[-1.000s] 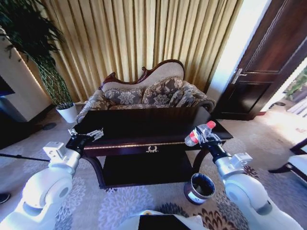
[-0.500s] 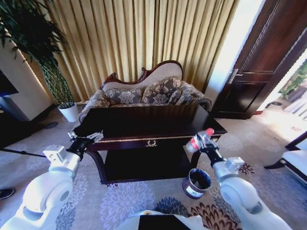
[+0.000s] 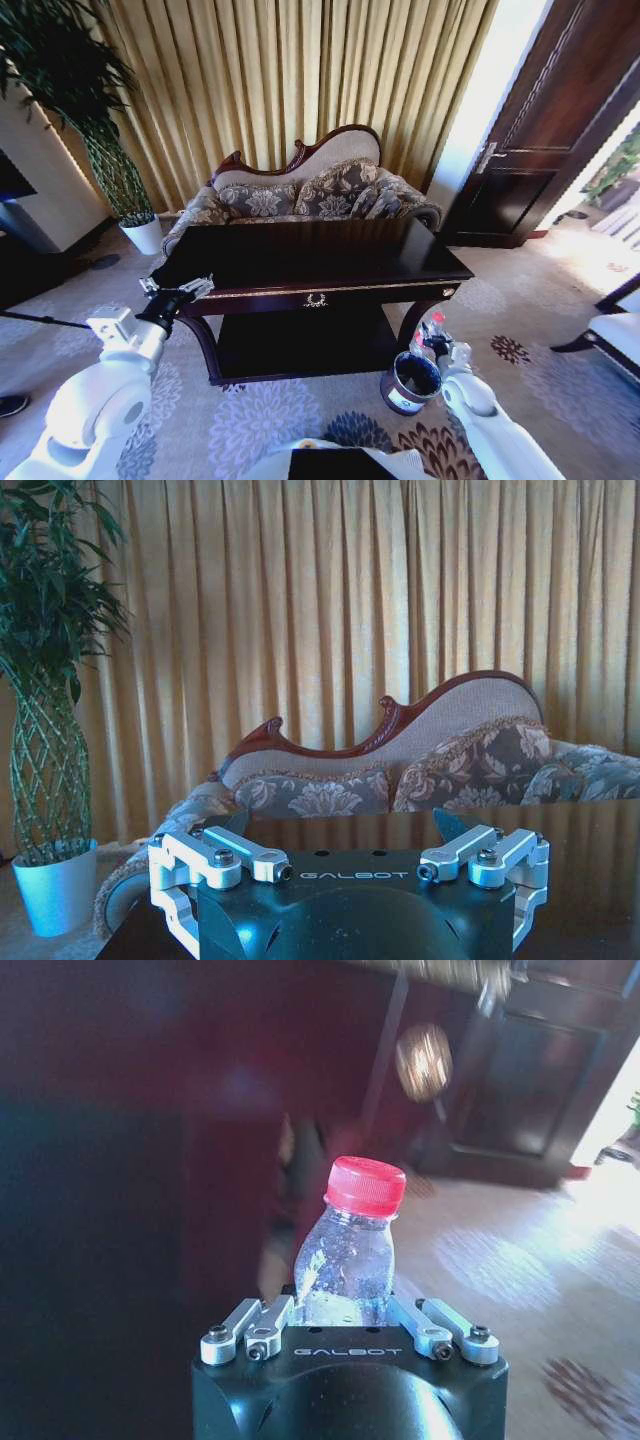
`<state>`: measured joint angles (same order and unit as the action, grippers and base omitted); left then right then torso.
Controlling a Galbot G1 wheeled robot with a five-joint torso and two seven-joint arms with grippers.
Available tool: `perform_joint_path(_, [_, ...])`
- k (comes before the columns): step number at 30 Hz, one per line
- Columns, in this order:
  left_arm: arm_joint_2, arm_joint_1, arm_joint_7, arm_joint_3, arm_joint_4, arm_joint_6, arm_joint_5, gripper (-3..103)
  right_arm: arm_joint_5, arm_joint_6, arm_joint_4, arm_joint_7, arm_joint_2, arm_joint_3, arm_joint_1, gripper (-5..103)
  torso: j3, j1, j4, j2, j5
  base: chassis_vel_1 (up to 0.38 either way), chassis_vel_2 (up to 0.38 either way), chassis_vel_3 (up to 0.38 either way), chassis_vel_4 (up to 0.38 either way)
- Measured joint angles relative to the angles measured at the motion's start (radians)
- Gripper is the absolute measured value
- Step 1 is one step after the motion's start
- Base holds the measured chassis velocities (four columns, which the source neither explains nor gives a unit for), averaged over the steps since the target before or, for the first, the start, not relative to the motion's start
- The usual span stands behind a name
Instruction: Move to the front of the table and place the trash on the table into the trash bin.
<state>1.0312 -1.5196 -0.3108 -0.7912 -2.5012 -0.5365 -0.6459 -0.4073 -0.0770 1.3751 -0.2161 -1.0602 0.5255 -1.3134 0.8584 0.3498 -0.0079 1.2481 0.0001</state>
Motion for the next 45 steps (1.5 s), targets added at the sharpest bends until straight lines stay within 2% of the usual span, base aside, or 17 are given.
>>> perform_joint_path(4, [0.005, -0.009, 0.0, -0.005, 0.0, 0.003, 0.001, 100, 0.04, 0.077, -0.207, -0.002, -0.02, -0.017, 0.094, 28, 0.0, 0.0, 0.0004, 0.0, 0.0, 0.0, 0.0, 0.0, 0.0])
perform_joint_path(8, [0.013, -0.009, 0.001, 0.001, 0.0, 0.006, 0.006, 100, 0.055, 0.104, -0.288, -0.026, -0.039, -0.027, 0.137, 27, 0.0, 0.0, 0.0004, 0.0, -0.0002, 0.0, 0.0, 0.0, 0.0])
perform_joint_path(10, [0.016, -0.01, 0.001, 0.008, 0.0, 0.009, 0.017, 100, 0.056, 0.108, -0.302, -0.031, -0.048, -0.028, 0.149, 37, 0.0, 0.0, 0.0005, 0.0, -0.0002, 0.0, 0.0, 0.0, 0.0])
perform_joint_path(12, [0.017, -0.01, 0.001, 0.01, 0.0, 0.01, 0.018, 100, 0.056, 0.108, -0.302, -0.032, -0.049, -0.028, 0.15, 37, 0.0, 0.0, 0.0006, 0.0, -0.0003, 0.0, 0.0, 0.0, 0.0])
perform_joint_path(13, [0.018, -0.01, 0.001, 0.012, 0.0, 0.011, 0.021, 100, 0.056, 0.108, -0.302, -0.033, -0.051, -0.028, 0.151, 42, 0.0, 0.0, 0.0006, 0.0, -0.0003, 0.0, 0.0, 0.0, 0.0])
perform_joint_path(14, [0.019, -0.01, 0.001, 0.014, 0.0, 0.011, 0.023, 100, 0.055, 0.108, -0.302, -0.033, -0.052, -0.029, 0.15, 53, 0.0, 0.0, 0.0004, 0.0, -0.0002, 0.0, 0.0, 0.0, 0.0])
perform_joint_path(16, [0.02, -0.011, 0.001, 0.014, 0.0, 0.012, 0.023, 100, 0.055, 0.108, -0.301, -0.033, -0.052, -0.029, 0.149, 53, 0.0, 0.0, 0.0003, 0.0, -0.0003, 0.0, 0.0, 0.0, 0.0])
perform_joint_path(19, [0.022, -0.011, 0.001, 0.019, 0.0, 0.018, 0.035, 100, 0.052, 0.108, -0.294, -0.032, -0.051, -0.027, 0.144, 70, 0.0, 0.0, 0.0005, 0.0, -0.0002, 0.0, 0.0, 0.0, 0.0])
perform_joint_path(20, [0.022, -0.011, 0.001, 0.019, 0.0, 0.018, 0.035, 100, 0.052, 0.108, -0.294, -0.032, -0.051, -0.027, 0.144, 70, 0.0, 0.0, 0.0005, 0.0, -0.0002, 0.0, 0.0, 0.0, 0.0])
perform_joint_path(22, [0.022, -0.011, 0.001, 0.021, 0.0, 0.019, 0.041, 100, 0.049, 0.108, -0.287, -0.032, -0.049, -0.025, 0.137, 80, 0.0, 0.0, 0.0003, 0.0, -0.0003, 0.0, 0.0, 0.0, 0.0])
perform_joint_path(25, [0.022, -0.011, 0.001, 0.021, 0.001, 0.019, 0.042, 100, 0.047, 0.108, -0.284, -0.032, -0.047, -0.023, 0.134, 85, 0.0, 0.0, 0.0004, 0.0, -0.0003, 0.0, 0.0, 0.0, 0.0])
perform_joint_path(28, [0.021, -0.009, 0.001, 0.021, 0.001, 0.019, 0.043, 100, 0.044, 0.107, -0.278, -0.031, -0.046, -0.02, 0.13, 99, 0.0, 0.0, 0.0004, 0.0, -0.0003, 0.0, 0.0, 0.0, 0.0])
perform_joint_path(45, [0.02, -0.01, 0.002, 0.018, 0.001, 0.023, 0.043, 100, 0.025, 0.099, -0.232, -0.031, -0.048, -0.012, 0.099, 100, 0.0, 0.0, 0.0004, 0.0, -0.0002, 0.0, 0.0, 0.0, 0.0])
